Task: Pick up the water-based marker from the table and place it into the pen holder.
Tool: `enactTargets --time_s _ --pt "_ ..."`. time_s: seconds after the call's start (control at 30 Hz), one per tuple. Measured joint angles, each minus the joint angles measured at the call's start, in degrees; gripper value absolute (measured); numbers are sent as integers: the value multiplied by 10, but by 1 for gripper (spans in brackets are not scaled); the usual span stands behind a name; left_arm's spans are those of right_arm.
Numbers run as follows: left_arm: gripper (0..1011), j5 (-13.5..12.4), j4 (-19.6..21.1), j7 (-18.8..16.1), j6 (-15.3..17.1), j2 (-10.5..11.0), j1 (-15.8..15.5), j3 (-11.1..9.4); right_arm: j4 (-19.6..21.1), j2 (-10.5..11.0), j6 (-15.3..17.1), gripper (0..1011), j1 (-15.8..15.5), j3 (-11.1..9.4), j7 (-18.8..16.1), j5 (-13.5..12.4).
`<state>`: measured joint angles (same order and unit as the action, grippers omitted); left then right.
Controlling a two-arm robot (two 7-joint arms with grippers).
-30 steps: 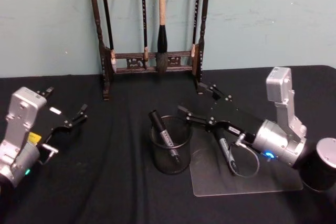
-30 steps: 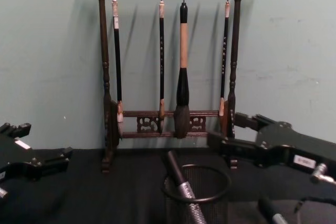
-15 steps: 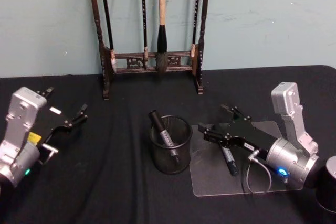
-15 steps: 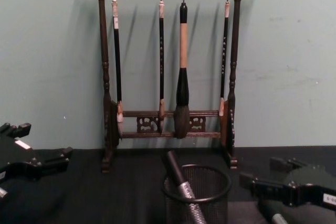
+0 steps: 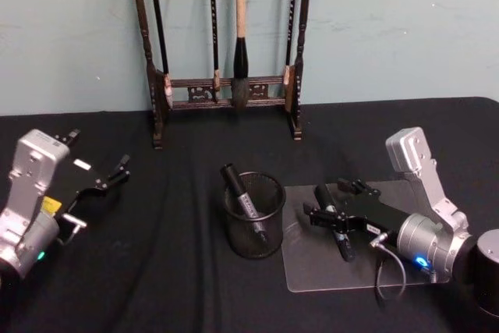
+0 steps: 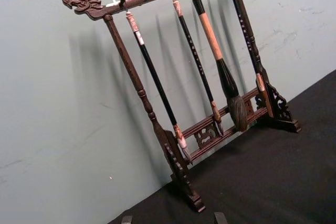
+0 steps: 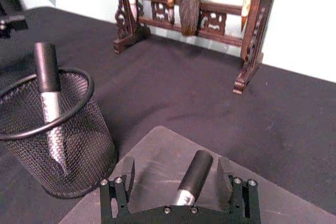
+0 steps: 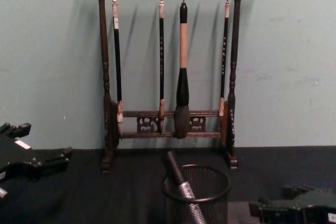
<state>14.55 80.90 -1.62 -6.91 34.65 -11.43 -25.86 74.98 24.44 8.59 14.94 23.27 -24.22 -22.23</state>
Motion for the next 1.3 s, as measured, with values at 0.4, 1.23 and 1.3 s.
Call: enactTargets --time_s 0.4,1.23,1.3 --pt "1009 0 0 0 0 0 0 0 2 -2 38 1000 4 3 7 21" --pt "1009 0 0 0 0 0 0 0 -13 -10 46 1000 4 1 2 43" --pt "1009 0 0 0 0 0 0 0 -13 -10 46 1000 4 1 2 43"
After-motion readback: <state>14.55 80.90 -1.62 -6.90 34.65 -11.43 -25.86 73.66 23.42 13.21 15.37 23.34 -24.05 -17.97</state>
